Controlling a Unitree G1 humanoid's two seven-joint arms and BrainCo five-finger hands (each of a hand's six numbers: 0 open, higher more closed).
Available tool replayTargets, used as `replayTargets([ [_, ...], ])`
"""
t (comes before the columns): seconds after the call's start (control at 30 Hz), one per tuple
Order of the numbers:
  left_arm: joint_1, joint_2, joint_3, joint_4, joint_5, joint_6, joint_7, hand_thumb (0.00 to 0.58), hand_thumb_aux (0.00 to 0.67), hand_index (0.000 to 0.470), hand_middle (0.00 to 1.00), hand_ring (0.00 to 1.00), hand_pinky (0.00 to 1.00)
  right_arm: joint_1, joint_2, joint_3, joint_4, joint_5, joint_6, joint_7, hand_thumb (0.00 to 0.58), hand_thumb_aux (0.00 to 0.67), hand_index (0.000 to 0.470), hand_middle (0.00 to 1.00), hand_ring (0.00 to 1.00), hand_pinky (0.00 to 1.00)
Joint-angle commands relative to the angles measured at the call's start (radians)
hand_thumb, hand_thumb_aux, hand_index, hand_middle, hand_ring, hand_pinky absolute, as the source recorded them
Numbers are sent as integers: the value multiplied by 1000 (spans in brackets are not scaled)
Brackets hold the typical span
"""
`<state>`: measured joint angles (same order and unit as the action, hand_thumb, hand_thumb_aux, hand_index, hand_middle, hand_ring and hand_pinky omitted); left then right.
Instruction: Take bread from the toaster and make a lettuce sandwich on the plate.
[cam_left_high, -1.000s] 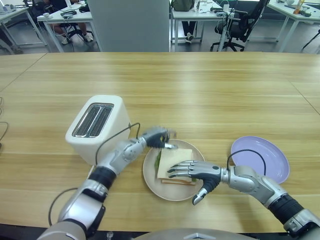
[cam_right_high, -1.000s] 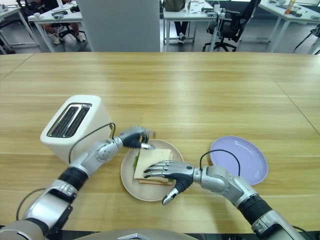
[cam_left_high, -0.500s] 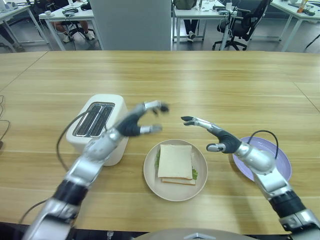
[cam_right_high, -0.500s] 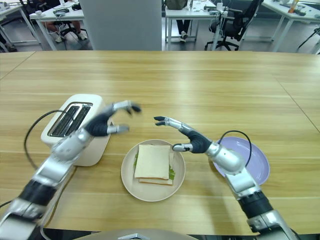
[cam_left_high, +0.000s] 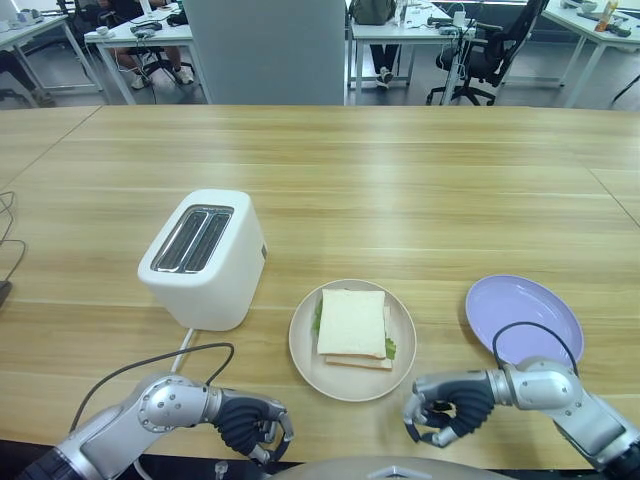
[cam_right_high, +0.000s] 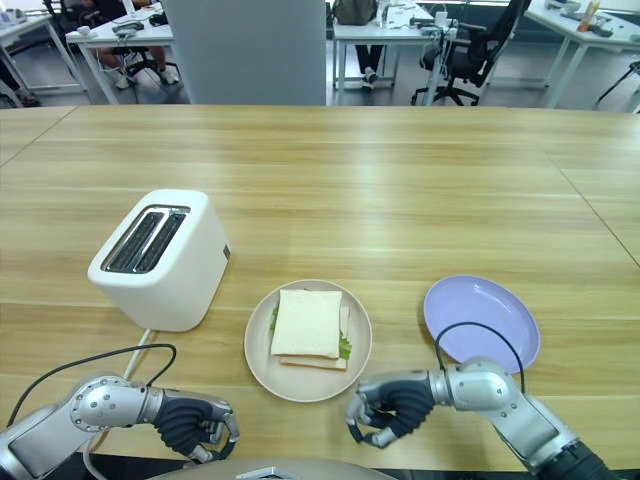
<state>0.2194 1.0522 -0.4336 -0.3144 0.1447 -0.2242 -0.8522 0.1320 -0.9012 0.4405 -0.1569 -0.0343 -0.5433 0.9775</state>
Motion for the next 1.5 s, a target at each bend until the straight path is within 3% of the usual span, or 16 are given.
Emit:
replayTargets([
  [0.03,-26,-41,-10,23,121,3,15,580,670,460,1000,1000,1000,-4,1,19,0,-118,-6,2,580,670,460,1000,1000,1000],
  [0.37,-187,-230,-99,192,409,-12,69,580,670,460,1000,1000,1000,-140,159,110,207,-379,-16,-86,580,670,460,1000,1000,1000],
  [0.57,-327,-372,-165,378,527,8,108,580,670,460,1000,1000,1000,-321,307,137,427,-627,-8,-348,580,670,460,1000,1000,1000],
  [0.67,-474,-475,-180,546,623,15,252,580,670,460,1000,1000,1000,-444,375,143,566,-732,40,-515,580,670,460,1000,1000,1000],
  [0.83,-747,-625,-209,906,790,57,651,580,670,460,1000,1000,1000,-712,467,215,891,-965,194,-912,580,670,460,1000,1000,1000],
  [0.93,-837,-679,-226,1075,820,60,791,580,670,460,1000,1000,1000,-815,518,236,1060,-990,246,-1036,580,670,460,1000,1000,1000],
  [1.1,-851,-663,-213,1092,798,21,866,580,670,460,1000,1000,1000,-878,535,238,1153,-956,214,-1100,580,670,460,1000,1000,1000],
  [1.27,-685,-560,-121,809,677,-1,777,580,670,460,1000,1000,1000,-795,445,180,955,-854,104,-1061,580,670,460,1000,1000,1000],
  [1.3,-639,-538,-95,737,645,-5,757,573,596,409,1000,1000,1000,-765,420,159,889,-822,83,-1050,580,670,460,1000,1000,1000],
  [1.4,-487,-490,10,510,523,-15,722,542,499,343,1000,1000,1000,-647,360,63,682,-664,9,-1003,580,670,460,1000,1000,1000],
  [1.47,-405,-480,96,369,452,-23,738,487,402,276,973,973,973,-573,338,-12,555,-548,-28,-985,580,670,460,1000,1000,1000],
  [1.5,-370,-479,138,303,434,-29,757,379,276,189,663,663,663,-541,329,-49,494,-512,-39,-989,580,670,460,1000,1000,1000],
])
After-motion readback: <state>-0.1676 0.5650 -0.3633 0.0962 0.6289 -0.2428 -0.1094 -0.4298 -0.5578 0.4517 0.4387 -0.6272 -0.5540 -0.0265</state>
